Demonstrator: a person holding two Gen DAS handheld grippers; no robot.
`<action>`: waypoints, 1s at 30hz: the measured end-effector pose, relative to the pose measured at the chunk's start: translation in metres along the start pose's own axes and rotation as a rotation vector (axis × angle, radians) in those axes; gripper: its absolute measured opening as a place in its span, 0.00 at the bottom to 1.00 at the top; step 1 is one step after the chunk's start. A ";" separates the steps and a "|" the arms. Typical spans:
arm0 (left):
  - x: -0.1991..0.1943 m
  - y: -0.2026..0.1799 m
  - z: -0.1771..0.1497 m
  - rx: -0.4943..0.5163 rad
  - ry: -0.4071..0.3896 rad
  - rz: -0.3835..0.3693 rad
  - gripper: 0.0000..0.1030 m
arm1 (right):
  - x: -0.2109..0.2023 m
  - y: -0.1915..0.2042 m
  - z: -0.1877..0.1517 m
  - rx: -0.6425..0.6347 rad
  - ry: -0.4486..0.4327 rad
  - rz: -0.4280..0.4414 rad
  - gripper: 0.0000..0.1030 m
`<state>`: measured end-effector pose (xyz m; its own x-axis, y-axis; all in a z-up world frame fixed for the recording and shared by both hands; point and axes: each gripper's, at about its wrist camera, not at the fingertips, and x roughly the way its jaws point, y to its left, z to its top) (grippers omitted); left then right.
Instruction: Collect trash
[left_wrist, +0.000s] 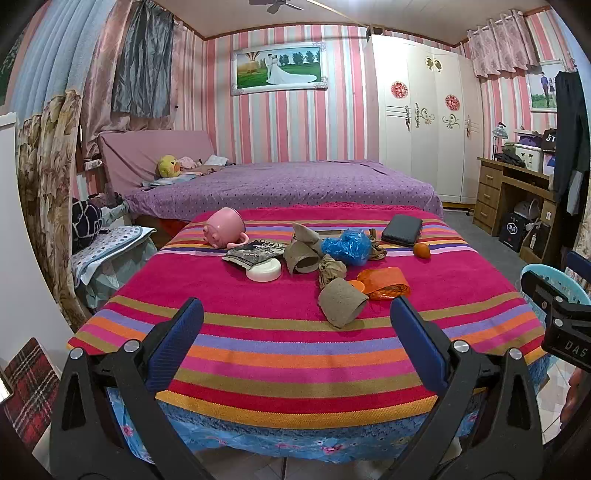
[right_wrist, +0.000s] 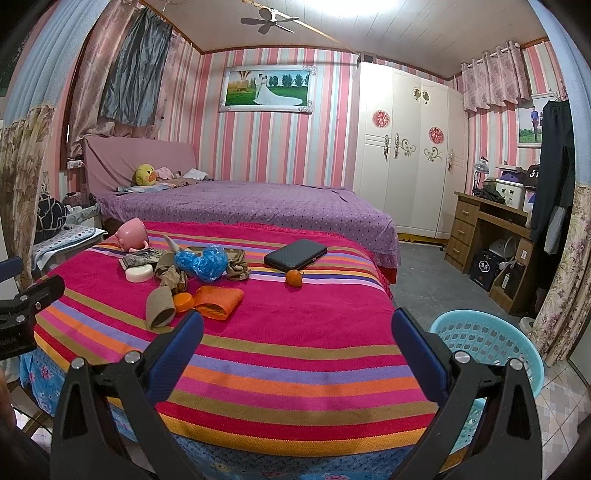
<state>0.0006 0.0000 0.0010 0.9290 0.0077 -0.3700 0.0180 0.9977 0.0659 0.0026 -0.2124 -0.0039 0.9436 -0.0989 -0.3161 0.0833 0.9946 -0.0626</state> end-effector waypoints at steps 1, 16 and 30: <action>0.000 -0.003 0.000 0.002 0.001 0.000 0.95 | 0.000 0.000 0.000 -0.001 0.001 0.000 0.96; 0.000 -0.004 -0.001 0.005 0.002 -0.004 0.95 | 0.002 0.000 -0.001 0.001 0.008 0.004 0.96; 0.004 0.000 -0.004 0.012 0.008 -0.004 0.95 | 0.002 -0.001 -0.002 0.001 0.008 0.006 0.96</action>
<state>0.0031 0.0004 -0.0038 0.9258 0.0044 -0.3779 0.0260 0.9968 0.0754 0.0036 -0.2140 -0.0063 0.9414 -0.0932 -0.3241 0.0780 0.9952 -0.0595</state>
